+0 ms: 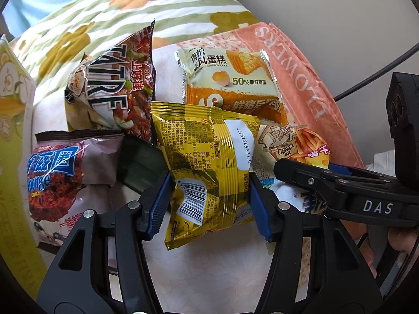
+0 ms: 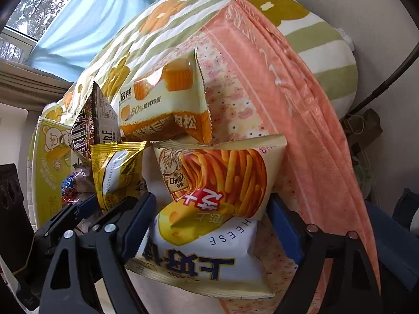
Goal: Organize snacks
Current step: 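Grasp the gold chip bag with left while right grasps the cheese stick bag, then drop the gold chip bag into the box with left while right drops cheese bag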
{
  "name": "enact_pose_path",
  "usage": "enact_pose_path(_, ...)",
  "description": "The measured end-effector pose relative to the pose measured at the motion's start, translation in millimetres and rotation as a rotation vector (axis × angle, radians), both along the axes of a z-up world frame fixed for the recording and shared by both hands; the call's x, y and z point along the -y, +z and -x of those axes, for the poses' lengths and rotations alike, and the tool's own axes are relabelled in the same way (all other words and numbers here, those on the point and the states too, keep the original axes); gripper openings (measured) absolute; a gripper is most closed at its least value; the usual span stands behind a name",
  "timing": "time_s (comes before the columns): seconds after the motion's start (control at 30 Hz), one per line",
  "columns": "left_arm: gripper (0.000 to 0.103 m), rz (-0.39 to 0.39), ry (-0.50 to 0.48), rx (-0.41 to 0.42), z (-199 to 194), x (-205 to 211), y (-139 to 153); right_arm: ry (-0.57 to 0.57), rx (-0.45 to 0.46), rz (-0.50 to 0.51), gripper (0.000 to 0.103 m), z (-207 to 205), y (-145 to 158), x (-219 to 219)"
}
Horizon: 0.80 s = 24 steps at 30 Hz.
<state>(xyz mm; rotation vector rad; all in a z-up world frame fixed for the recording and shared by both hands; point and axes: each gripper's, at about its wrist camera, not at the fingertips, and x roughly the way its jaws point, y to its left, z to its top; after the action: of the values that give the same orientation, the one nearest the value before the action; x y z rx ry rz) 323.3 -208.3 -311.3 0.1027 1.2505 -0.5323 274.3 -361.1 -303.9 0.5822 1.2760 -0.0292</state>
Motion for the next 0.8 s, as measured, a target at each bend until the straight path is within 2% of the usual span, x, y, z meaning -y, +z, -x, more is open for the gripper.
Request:
enact_pose_path(0.07, 0.053, -0.006, 0.0, 0.008, 2, -1, 1, 0.003, -0.006, -0.009, 0.076, 0, -2, 0)
enact_pose_path(0.23, 0.053, -0.006, 0.015, 0.012, 6, -6, 4, 0.024, -0.012, -0.009, 0.058, 2, -3, -2)
enact_pose_path(0.57, 0.053, -0.01, 0.04, 0.038, 19, -10, 19, 0.049, 0.02, 0.003, 0.051, 17, 12, -2)
enact_pose_path(0.8, 0.053, 0.003, 0.078, 0.082, 32, -17, 46, 0.088, 0.094, 0.032, 0.051, 30, 43, 1)
